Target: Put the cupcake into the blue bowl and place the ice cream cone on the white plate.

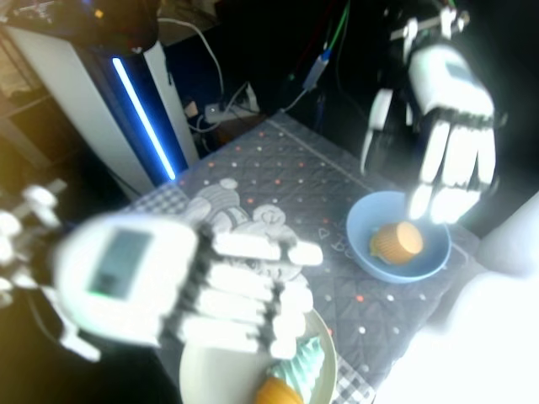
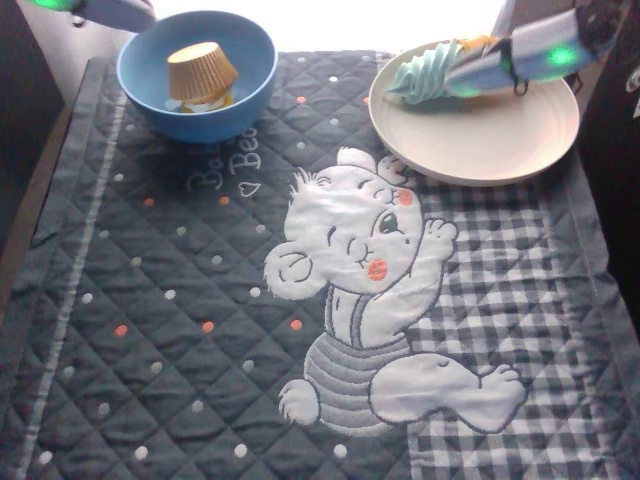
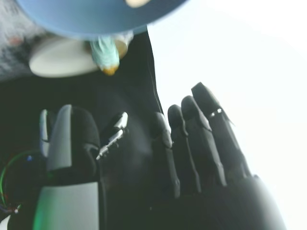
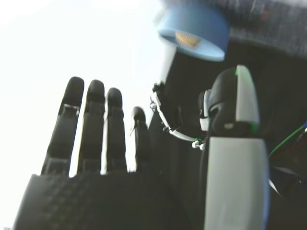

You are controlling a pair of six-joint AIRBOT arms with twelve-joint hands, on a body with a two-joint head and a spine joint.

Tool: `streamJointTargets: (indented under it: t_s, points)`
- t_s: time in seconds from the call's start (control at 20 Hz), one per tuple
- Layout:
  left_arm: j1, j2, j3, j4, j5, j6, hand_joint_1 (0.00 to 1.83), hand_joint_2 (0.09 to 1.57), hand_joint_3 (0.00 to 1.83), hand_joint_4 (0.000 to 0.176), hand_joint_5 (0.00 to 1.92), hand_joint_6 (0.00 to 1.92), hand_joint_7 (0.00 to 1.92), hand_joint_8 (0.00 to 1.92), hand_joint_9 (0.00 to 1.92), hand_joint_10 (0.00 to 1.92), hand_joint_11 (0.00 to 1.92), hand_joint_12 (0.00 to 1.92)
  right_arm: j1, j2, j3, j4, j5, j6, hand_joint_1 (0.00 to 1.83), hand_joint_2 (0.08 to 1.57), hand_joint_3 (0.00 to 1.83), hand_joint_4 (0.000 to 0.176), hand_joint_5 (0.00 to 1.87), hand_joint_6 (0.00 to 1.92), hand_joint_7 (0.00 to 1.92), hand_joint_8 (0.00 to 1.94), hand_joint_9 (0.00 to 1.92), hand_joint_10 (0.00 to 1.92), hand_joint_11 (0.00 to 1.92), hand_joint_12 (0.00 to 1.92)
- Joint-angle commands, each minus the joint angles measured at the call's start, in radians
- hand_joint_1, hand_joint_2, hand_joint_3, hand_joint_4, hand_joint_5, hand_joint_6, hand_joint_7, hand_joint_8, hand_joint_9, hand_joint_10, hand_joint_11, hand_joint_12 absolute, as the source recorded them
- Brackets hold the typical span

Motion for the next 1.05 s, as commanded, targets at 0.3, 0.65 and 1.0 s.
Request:
streamJointTargets:
  t_s: [0.3,0.65,1.0]
  points:
    - [0.093,0.274,-0.252,-0.335,-0.319,0.273,0.98,0.87,0.00,0.056,0.38,0.00,0.42,0.00,0.51,0.00,0.26,0.63,0.012,0.149,-0.185,0.103,0.401,-0.148,0.88,0.83,0.00,0.153,0.10,0.00,0.32,0.00,0.28,0.00,0.05,0.44]
    - [0.391,0.363,-0.411,-0.679,-0.731,0.536,0.99,0.83,0.00,0.064,0.33,0.00,0.32,0.00,0.37,0.00,0.21,0.44,-0.066,0.200,-0.269,0.148,0.594,-0.191,0.82,0.85,0.00,0.126,0.12,0.01,0.35,0.00,0.32,0.00,0.08,0.53]
    - [0.739,0.352,-0.474,-0.910,-1.143,0.581,0.68,1.14,0.00,0.033,0.34,0.00,0.37,0.00,0.41,0.00,0.25,0.33,-0.149,0.208,-0.330,0.201,0.757,-0.252,0.76,0.84,0.00,0.144,0.17,0.01,0.41,0.00,0.33,0.00,0.00,0.83]
